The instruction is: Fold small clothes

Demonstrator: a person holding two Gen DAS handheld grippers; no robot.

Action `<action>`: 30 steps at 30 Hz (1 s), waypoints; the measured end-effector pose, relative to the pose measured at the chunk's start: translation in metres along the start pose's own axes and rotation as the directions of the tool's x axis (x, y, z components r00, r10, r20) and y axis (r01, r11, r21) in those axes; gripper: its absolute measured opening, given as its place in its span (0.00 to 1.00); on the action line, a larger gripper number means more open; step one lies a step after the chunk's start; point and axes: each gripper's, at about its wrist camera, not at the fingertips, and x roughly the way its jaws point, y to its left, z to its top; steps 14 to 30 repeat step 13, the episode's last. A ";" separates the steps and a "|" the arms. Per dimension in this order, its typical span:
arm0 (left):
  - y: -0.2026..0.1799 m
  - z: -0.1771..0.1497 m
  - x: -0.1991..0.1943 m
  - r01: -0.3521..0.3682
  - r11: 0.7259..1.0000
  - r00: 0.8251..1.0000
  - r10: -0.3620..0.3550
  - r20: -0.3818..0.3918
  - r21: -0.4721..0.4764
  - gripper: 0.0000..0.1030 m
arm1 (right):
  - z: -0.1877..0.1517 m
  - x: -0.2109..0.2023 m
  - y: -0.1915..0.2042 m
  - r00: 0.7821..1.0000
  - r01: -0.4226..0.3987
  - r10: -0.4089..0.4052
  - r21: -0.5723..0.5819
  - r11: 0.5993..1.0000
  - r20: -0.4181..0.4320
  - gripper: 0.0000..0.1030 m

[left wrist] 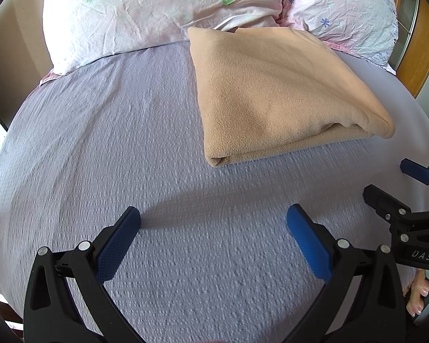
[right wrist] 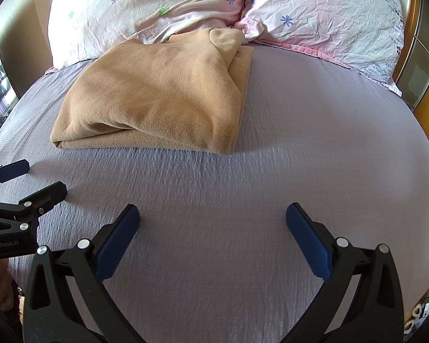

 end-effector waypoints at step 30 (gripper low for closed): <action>0.001 -0.001 0.000 -0.007 1.000 1.000 0.007 0.011 -0.006 0.99 | 0.002 -0.001 0.000 1.000 0.001 -0.001 0.001 1.000 0.001 0.98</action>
